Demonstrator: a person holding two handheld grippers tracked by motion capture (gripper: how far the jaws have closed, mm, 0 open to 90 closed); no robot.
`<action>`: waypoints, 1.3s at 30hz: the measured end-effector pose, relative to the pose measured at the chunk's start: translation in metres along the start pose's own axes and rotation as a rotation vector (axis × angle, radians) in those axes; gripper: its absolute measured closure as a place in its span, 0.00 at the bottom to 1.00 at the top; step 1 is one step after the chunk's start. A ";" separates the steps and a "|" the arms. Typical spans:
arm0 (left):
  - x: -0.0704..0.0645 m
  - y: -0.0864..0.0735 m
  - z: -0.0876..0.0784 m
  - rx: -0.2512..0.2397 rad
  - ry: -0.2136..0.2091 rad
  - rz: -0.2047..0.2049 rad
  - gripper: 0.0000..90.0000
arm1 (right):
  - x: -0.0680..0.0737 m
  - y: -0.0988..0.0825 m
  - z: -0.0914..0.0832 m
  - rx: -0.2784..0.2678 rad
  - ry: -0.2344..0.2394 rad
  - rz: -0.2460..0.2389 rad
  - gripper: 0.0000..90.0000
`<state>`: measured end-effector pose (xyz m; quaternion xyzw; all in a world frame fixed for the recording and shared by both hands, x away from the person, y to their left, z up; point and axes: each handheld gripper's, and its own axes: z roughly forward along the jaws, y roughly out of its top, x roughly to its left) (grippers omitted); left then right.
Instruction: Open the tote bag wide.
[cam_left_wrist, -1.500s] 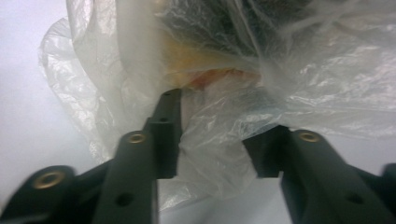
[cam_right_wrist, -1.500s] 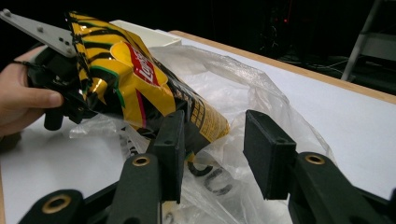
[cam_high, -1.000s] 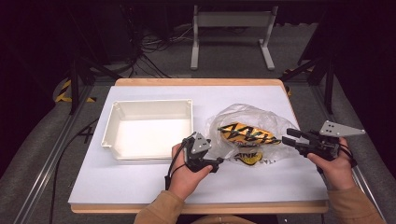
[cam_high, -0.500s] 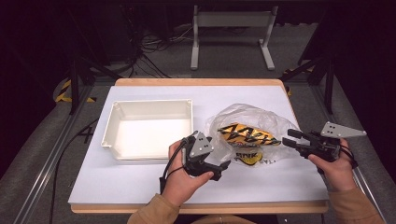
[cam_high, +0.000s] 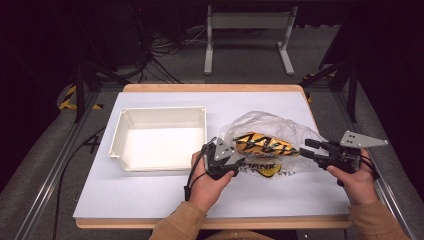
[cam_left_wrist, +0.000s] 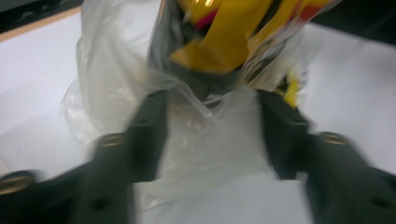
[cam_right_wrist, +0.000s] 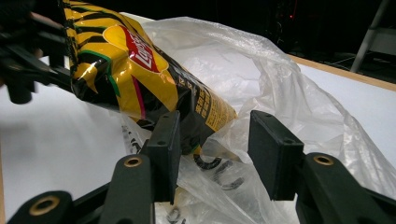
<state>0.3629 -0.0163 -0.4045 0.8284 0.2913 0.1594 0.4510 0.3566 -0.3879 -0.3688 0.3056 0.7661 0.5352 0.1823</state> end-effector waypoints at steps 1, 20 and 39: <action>0.000 -0.003 0.005 0.017 0.005 -0.007 0.74 | 0.000 0.000 0.000 0.002 -0.001 0.002 0.61; 0.001 -0.020 0.047 0.161 0.056 -0.042 0.88 | -0.001 -0.002 0.001 -0.004 0.001 0.003 0.62; -0.008 -0.012 0.028 0.089 -0.066 -0.075 0.43 | -0.002 -0.001 -0.001 -0.008 -0.002 0.008 0.61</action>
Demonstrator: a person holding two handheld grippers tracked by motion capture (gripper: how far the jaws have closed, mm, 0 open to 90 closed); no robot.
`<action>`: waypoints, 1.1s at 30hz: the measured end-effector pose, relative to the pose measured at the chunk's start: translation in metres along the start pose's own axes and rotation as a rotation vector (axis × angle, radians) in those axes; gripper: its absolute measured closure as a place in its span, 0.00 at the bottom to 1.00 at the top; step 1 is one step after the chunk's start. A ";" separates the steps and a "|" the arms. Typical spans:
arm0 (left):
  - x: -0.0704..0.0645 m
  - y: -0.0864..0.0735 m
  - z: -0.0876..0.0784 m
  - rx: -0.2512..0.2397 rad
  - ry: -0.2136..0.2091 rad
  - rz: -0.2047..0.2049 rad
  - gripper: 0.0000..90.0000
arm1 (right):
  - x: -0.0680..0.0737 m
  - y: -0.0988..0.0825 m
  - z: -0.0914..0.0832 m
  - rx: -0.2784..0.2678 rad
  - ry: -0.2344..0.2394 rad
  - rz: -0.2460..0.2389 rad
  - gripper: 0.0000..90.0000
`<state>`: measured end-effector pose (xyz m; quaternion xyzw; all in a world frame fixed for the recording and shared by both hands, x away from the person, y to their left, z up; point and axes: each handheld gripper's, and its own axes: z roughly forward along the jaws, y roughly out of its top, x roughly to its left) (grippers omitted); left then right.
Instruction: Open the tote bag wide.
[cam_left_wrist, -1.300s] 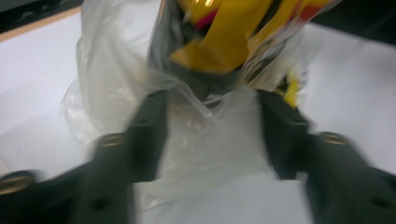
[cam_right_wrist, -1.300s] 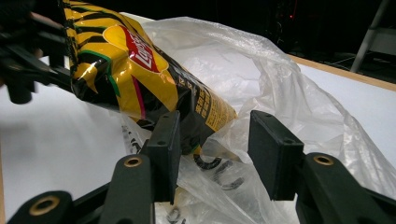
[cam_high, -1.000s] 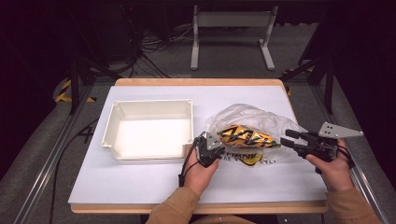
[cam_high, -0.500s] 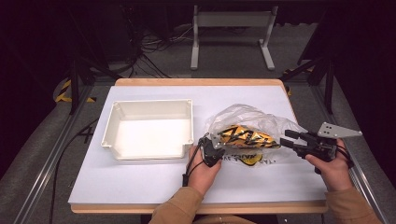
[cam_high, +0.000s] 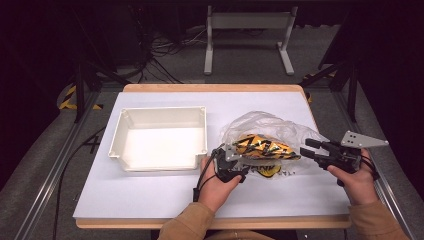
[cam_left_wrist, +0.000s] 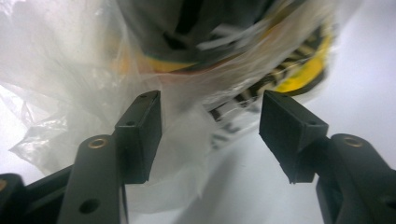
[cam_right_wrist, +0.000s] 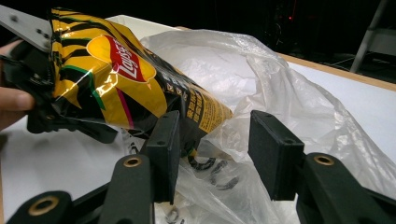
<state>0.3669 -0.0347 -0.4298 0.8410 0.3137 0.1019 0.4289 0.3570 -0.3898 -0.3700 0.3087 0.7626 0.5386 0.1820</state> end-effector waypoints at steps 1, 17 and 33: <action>-0.001 0.002 -0.005 -0.012 -0.005 0.007 0.41 | 0.000 0.000 0.000 0.000 0.000 0.000 0.61; 0.001 0.014 -0.064 -0.103 -0.023 0.019 0.32 | 0.000 0.003 -0.003 -0.014 0.001 0.003 0.60; 0.023 0.030 -0.072 -0.231 -0.023 0.106 0.13 | -0.001 0.009 -0.008 -0.018 -0.001 -0.006 0.60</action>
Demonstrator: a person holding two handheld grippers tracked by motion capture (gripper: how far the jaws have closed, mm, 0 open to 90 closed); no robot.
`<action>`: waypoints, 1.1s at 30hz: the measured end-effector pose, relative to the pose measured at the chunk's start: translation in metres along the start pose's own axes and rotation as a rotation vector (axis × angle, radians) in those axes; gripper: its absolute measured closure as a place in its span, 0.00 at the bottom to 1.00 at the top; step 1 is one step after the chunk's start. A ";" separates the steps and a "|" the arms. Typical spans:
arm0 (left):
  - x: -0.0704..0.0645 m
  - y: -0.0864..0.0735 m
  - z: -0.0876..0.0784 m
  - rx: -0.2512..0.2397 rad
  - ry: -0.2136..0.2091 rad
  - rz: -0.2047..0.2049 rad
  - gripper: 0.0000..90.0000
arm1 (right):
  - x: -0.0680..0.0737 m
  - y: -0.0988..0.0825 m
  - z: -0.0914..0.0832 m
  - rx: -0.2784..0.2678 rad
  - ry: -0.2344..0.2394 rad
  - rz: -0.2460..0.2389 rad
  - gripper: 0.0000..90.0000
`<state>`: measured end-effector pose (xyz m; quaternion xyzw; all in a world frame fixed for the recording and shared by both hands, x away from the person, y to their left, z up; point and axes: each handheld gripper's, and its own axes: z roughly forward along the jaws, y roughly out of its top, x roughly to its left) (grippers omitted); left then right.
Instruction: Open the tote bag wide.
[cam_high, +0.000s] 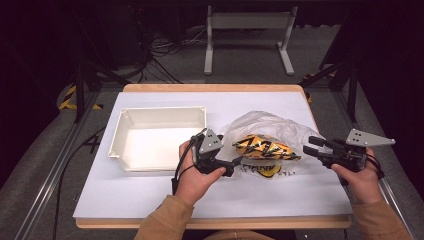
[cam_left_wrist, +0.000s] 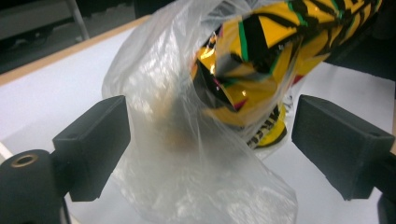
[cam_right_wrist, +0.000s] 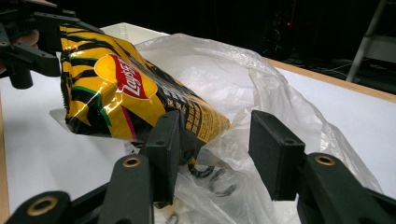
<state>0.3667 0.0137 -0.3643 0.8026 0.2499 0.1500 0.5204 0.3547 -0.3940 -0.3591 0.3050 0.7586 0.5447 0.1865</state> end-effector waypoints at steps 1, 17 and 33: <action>0.000 0.002 0.001 -0.010 -0.007 0.004 0.12 | 0.000 0.000 0.000 0.000 -0.001 0.000 0.60; 0.009 0.008 0.025 -0.058 -0.067 0.081 0.07 | -0.001 -0.001 -0.001 0.001 0.001 0.004 0.60; -0.007 0.018 0.042 -0.056 -0.122 0.231 0.38 | -0.002 -0.003 0.000 0.001 0.006 0.010 0.60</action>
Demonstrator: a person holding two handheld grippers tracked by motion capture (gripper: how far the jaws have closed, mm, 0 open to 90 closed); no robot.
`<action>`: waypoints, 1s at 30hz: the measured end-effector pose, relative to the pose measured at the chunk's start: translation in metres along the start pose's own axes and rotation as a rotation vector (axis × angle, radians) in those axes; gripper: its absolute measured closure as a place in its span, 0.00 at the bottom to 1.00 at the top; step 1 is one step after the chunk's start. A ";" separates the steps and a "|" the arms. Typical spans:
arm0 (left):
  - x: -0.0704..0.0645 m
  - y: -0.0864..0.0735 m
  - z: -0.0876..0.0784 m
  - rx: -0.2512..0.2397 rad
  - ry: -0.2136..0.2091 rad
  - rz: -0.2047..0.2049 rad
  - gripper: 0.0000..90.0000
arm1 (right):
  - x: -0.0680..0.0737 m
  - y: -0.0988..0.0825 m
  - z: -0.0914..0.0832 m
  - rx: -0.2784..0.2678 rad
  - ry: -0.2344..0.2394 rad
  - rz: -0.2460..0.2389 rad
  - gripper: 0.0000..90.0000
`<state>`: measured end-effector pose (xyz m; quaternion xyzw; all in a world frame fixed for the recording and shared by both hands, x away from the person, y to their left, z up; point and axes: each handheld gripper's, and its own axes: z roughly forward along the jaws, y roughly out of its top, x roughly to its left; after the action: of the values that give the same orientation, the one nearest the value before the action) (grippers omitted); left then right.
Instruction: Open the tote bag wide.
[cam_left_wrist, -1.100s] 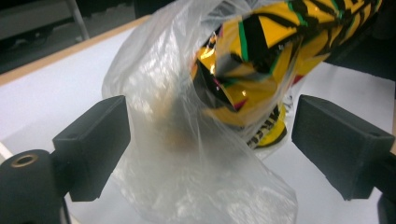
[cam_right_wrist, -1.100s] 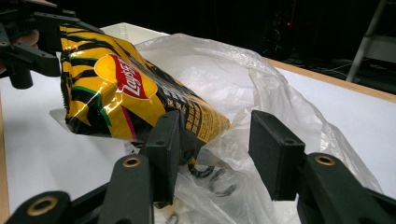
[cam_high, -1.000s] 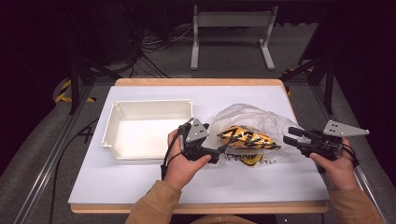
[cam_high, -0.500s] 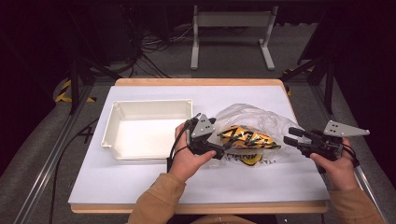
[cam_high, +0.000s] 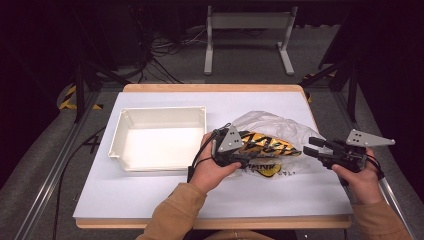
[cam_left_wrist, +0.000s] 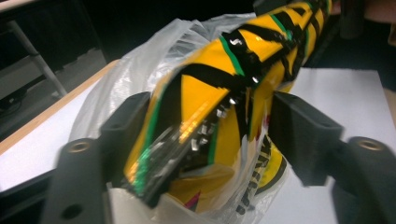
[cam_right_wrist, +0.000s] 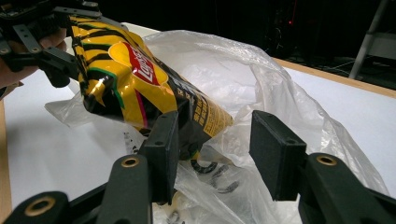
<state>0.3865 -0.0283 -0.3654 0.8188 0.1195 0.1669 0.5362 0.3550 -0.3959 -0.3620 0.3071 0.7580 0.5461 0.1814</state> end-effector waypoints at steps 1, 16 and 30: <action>-0.001 0.000 0.002 0.002 -0.005 0.005 0.38 | 0.000 0.000 0.000 0.000 0.000 0.000 0.60; 0.007 0.002 0.004 -0.011 -0.038 -0.067 0.87 | -0.001 0.000 0.003 0.013 0.003 0.001 0.60; 0.020 0.011 -0.001 -0.083 -0.098 -0.201 0.92 | 0.000 -0.004 0.008 0.031 0.010 0.005 0.60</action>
<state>0.4051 -0.0248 -0.3518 0.7869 0.1680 0.0769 0.5887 0.3591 -0.3905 -0.3682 0.3087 0.7666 0.5363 0.1714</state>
